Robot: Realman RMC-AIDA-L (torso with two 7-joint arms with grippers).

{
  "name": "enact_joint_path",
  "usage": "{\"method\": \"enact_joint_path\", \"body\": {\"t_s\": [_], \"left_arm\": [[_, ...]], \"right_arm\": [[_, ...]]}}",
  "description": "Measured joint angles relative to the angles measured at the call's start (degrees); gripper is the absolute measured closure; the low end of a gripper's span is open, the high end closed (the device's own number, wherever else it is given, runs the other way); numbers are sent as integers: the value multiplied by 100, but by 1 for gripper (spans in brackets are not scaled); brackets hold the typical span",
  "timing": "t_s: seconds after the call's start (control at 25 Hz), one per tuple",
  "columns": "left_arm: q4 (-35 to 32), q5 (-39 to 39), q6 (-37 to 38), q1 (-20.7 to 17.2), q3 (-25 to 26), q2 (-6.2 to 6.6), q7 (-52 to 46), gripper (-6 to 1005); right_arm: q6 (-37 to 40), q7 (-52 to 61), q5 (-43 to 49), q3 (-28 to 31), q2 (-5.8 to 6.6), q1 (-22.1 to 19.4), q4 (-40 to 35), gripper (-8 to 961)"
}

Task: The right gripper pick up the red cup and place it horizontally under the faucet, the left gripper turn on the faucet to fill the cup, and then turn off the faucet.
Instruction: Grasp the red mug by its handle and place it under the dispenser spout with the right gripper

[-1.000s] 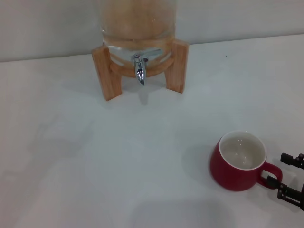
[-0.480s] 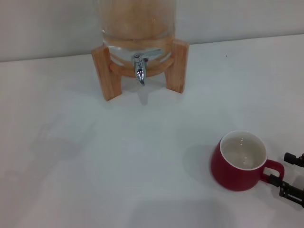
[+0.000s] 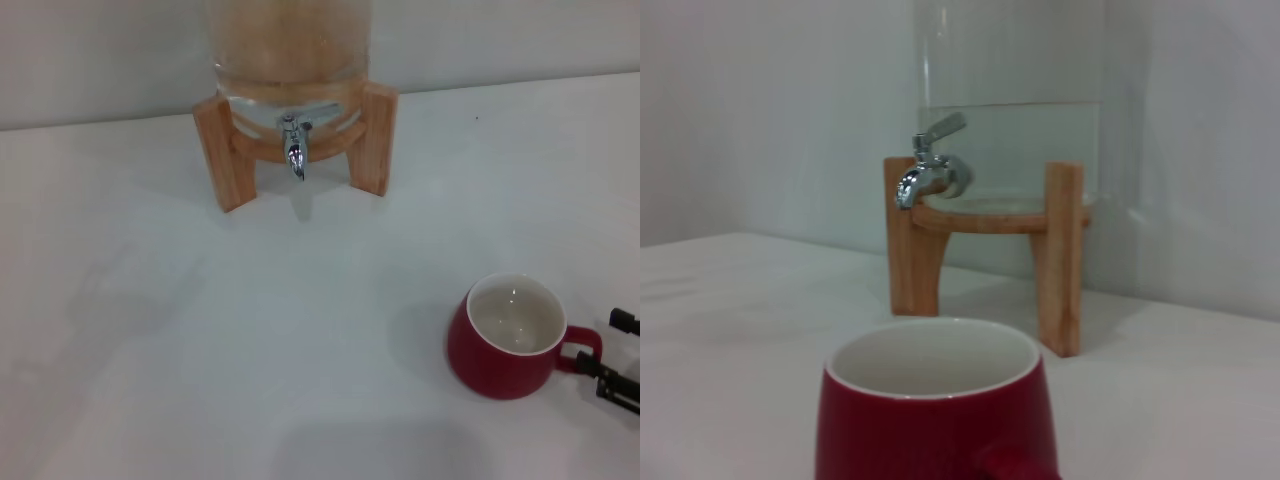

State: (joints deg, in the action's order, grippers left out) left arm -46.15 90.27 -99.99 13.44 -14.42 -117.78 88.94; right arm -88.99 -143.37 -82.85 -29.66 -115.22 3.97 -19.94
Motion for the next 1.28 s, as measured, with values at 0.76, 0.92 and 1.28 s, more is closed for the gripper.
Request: {"method": "enact_joint_path", "body": {"t_s": [0.76, 0.92, 1.28], "left_arm": [[-8, 7, -38, 14, 18, -7, 2, 127], [-9, 11, -38, 10, 18, -5, 4, 127], [-9, 16, -38, 23, 18, 0, 5, 127]], "right_arm": [[118, 4, -127, 75, 13, 177, 210, 259], [119, 10, -127, 76, 21, 167, 208, 259], [115, 22, -112, 301, 27, 139, 210, 260]]}}
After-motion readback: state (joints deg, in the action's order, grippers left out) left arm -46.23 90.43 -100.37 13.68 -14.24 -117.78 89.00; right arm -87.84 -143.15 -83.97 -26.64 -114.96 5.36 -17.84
